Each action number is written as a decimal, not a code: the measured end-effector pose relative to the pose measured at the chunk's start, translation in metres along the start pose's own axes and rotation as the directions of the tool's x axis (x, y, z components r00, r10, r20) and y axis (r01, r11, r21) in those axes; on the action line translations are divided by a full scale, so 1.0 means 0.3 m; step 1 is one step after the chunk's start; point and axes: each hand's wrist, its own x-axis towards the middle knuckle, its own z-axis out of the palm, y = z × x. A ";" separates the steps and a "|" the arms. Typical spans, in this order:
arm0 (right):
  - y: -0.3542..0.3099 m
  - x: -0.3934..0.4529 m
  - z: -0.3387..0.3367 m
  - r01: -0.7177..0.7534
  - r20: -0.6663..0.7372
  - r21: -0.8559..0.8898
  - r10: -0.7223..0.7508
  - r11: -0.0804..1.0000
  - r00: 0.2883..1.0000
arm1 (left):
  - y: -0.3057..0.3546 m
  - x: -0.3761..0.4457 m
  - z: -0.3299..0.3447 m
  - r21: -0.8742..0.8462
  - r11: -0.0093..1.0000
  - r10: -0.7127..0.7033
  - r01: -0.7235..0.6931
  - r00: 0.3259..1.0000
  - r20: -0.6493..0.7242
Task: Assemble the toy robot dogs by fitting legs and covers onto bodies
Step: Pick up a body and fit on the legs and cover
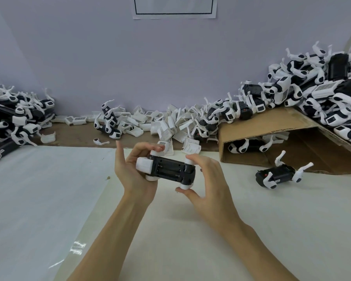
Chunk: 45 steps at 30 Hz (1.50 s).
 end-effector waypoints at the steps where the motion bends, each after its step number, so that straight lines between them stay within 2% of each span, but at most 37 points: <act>1: 0.005 0.001 -0.004 0.021 -0.005 -0.030 -0.022 0.999 1.000 | -0.005 -0.001 0.003 -0.024 1.000 -0.001 0.001 1.000 0.000; 4: 0.014 0.000 -0.007 0.077 -0.004 -0.093 -0.078 0.993 0.997 | -0.005 -0.002 0.008 -0.054 0.998 0.009 -0.010 1.000 -0.028; 7: 0.007 -0.001 0.002 0.075 0.023 -0.071 -0.074 0.995 0.997 | 0.007 0.004 -0.001 -0.041 0.999 0.005 -0.008 0.997 -0.075; 9: 0.003 -0.006 0.008 0.005 0.044 -0.025 -0.003 1.000 0.999 | 0.010 0.006 -0.006 -0.001 1.000 -0.010 0.010 0.997 -0.076; 11: -0.001 -0.007 0.006 -0.185 0.067 0.090 0.180 0.979 0.981 | 0.012 0.011 0.000 0.126 0.991 -0.035 0.040 0.998 -0.043; 13: -0.006 0.003 -0.007 -0.399 0.096 0.253 0.388 0.881 0.917 | 0.005 0.017 0.015 0.372 0.927 -0.041 0.035 0.999 0.008; 15: 0.007 0.026 -0.032 -0.534 0.112 0.441 0.546 0.721 0.830 | -0.007 0.021 0.026 0.624 0.781 -0.040 -0.022 0.996 0.085; 16: 0.016 0.040 -0.049 -0.597 0.148 0.513 0.621 0.617 0.770 | -0.014 0.020 0.028 0.689 0.723 -0.065 -0.045 0.989 0.133; 17: 0.025 0.050 -0.066 -0.655 0.204 0.561 0.682 0.507 0.703 | -0.022 0.014 0.030 0.707 0.706 -0.120 -0.032 0.979 0.165; 19: 0.045 0.060 -0.091 -0.738 0.317 0.592 0.749 0.323 0.582 | -0.037 0.001 0.030 0.677 0.735 -0.230 0.043 0.954 0.190; 20: 0.056 0.061 -0.098 -0.760 0.361 0.594 0.757 0.264 0.545 | -0.045 -0.003 0.029 0.654 0.753 -0.270 0.079 0.943 0.196; 22: 0.063 0.063 -0.098 -0.776 0.417 0.592 0.742 0.217 0.525 | -0.059 -0.013 0.033 0.626 0.769 -0.300 0.128 0.937 0.177; 25: 0.056 0.060 -0.092 -0.778 0.414 0.545 0.707 0.312 0.573 | -0.056 -0.001 0.027 0.606 0.773 -0.311 0.186 0.944 0.107; 28: 0.038 0.052 -0.090 -0.699 0.321 0.516 0.645 0.495 0.694 | -0.031 0.023 0.005 0.613 0.753 -0.318 0.239 0.948 0.022; 31: 0.007 0.038 -0.069 -0.603 0.216 0.436 0.573 0.668 0.791 | -0.034 0.021 0.002 0.620 0.754 -0.206 0.218 0.974 -0.093; 33: -0.011 0.015 -0.038 -0.562 0.226 0.353 0.515 0.748 0.827 | -0.046 0.009 0.004 0.627 0.754 -0.115 0.195 0.979 -0.166; 35: -0.023 0.000 -0.012 -0.519 0.315 0.257 0.437 0.815 0.843 | -0.050 0.009 -0.005 0.599 0.783 -0.020 0.170 0.968 -0.249; 37: -0.025 0.011 0.004 -0.490 0.390 0.260 0.373 0.832 0.841 | -0.038 0.019 -0.020 0.524 0.837 0.013 0.157 0.952 -0.306; 39: -0.004 0.058 0.028 -0.508 0.352 0.304 0.401 0.806 0.846 | -0.020 0.031 -0.033 0.443 0.879 -0.010 0.175 0.937 -0.350; 41: 0.048 0.120 0.058 -0.548 0.270 0.266 0.485 0.793 0.832 | -0.007 0.041 -0.041 0.363 0.910 -0.046 0.200 0.919 -0.391; 43: 0.126 0.183 0.082 -0.536 0.230 0.014 0.519 0.844 0.823 | -0.002 0.048 -0.047 0.298 0.930 -0.070 0.215 0.900 -0.431; 45: 0.200 0.229 0.091 -0.444 0.284 -0.291 0.520 0.847 0.806 | 0.001 0.051 -0.052 0.254 0.938 -0.100 0.235 0.887 -0.451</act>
